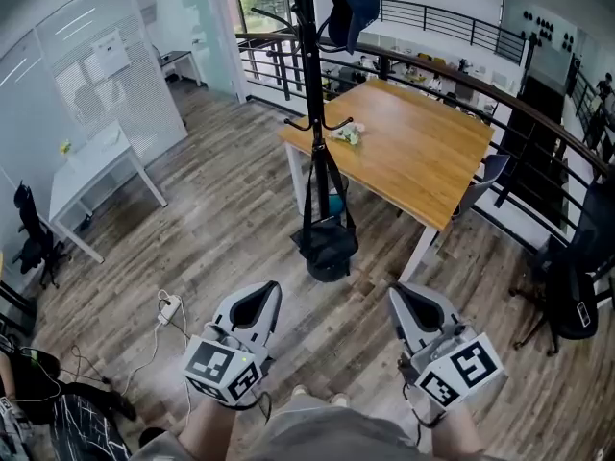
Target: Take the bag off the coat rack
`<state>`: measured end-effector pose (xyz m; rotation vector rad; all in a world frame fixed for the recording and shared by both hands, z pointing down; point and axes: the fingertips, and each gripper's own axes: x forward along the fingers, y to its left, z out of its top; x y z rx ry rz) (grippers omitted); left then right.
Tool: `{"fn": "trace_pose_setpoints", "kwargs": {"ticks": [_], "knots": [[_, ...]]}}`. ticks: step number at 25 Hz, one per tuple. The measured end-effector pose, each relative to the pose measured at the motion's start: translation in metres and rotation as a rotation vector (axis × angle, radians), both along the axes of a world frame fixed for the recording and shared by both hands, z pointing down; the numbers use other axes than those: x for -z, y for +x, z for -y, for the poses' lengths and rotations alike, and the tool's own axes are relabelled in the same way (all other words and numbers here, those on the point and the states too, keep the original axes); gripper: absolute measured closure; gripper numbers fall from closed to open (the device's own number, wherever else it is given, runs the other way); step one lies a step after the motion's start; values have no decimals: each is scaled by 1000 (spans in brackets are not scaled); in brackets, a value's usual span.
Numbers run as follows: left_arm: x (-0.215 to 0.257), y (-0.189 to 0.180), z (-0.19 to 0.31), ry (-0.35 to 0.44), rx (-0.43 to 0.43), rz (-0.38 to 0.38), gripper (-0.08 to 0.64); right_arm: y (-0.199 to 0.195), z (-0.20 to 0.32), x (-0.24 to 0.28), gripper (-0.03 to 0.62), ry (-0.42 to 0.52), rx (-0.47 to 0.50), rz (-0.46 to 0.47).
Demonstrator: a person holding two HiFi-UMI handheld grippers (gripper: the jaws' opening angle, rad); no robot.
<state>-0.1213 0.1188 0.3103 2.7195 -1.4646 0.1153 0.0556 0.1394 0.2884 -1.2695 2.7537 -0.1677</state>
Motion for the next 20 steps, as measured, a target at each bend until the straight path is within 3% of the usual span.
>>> {"fn": "trace_pose_setpoints", "kwargs": {"ticks": [5, 6, 7, 8, 9, 11, 20], "knots": [[0, 0, 7, 21, 41, -27, 543, 4, 6, 0, 559, 8, -10, 48], [-1, -5, 7, 26, 72, -43, 541, 5, 6, -3, 526, -4, -18, 50], [-3, -9, 7, 30, 98, -54, 513, 5, 6, -8, 416, -15, -24, 42], [-4, -12, 8, 32, 117, -57, 433, 5, 6, -12, 372, -21, -32, 25], [-5, -15, 10, 36, 129, -54, 372, 5, 6, -15, 362, -21, -40, 9], [-3, -16, 14, 47, 136, -37, 348, 6, 7, -15, 351, -15, -45, -9], [-17, -7, 39, 21, 104, 2, 342, 13, 33, -30, 351, -42, -50, -14]]}}
